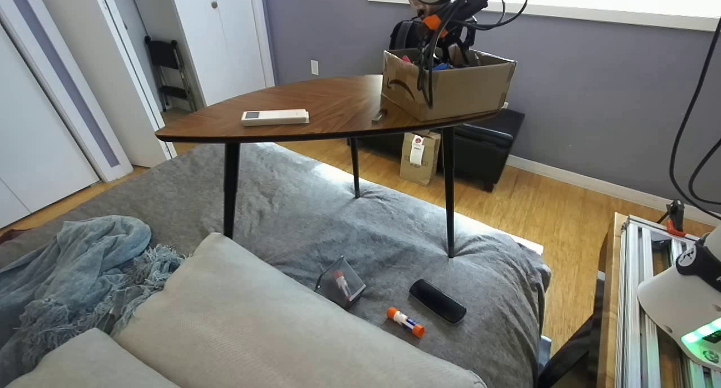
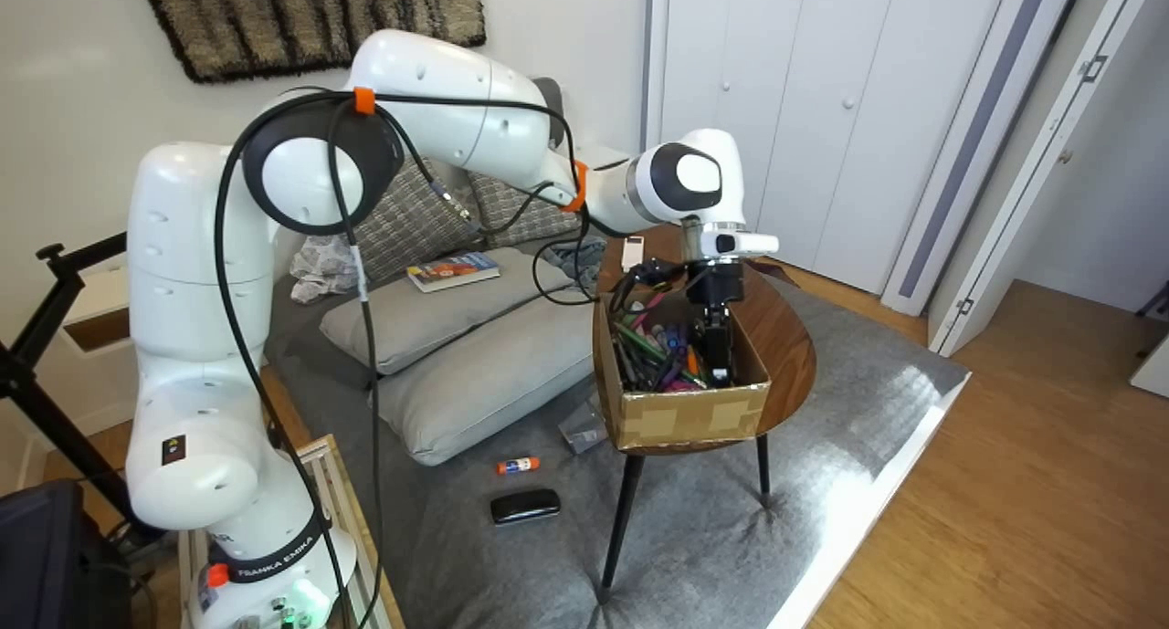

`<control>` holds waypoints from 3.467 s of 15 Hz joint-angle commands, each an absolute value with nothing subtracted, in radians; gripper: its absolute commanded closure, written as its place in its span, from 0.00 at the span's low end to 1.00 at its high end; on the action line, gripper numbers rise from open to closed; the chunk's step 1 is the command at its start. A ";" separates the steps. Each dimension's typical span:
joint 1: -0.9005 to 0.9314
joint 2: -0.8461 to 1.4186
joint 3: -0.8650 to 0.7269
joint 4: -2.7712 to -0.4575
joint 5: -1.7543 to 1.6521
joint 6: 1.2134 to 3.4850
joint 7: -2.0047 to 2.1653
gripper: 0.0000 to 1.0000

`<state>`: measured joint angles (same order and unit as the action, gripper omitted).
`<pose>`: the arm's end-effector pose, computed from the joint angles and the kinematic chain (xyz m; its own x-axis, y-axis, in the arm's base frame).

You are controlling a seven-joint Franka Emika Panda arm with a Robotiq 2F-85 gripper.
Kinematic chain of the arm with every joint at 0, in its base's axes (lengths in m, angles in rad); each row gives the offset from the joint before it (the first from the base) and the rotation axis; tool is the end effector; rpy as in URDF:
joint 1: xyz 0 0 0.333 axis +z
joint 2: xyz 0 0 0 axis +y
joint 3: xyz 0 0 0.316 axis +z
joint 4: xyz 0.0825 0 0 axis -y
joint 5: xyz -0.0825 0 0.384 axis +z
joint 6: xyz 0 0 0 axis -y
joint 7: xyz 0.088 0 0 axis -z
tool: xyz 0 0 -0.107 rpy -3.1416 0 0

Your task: Remove the black pen from the box and put it on the table

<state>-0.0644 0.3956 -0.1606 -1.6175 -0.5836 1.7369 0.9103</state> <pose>0.6177 -0.1809 0.3956 0.6267 -0.7377 0.2511 -0.7106 -0.4088 0.5726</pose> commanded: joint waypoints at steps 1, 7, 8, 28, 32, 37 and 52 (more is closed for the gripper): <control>-0.045 0.421 -0.179 -1.592 -0.611 1.723 0.911 0.98; -0.044 0.401 -0.178 -1.600 -0.621 1.723 0.914 0.97; -0.044 0.384 -0.176 -1.609 -0.618 1.725 0.910 0.97; -0.101 0.131 -0.158 -1.595 -0.149 1.712 0.916 0.97; -0.106 0.139 -0.159 -1.584 -0.132 1.728 0.912 0.88; -0.104 0.148 -0.159 -1.588 -0.134 1.728 0.912 0.88; -0.003 0.459 -0.078 -1.135 -0.085 1.763 0.903 0.97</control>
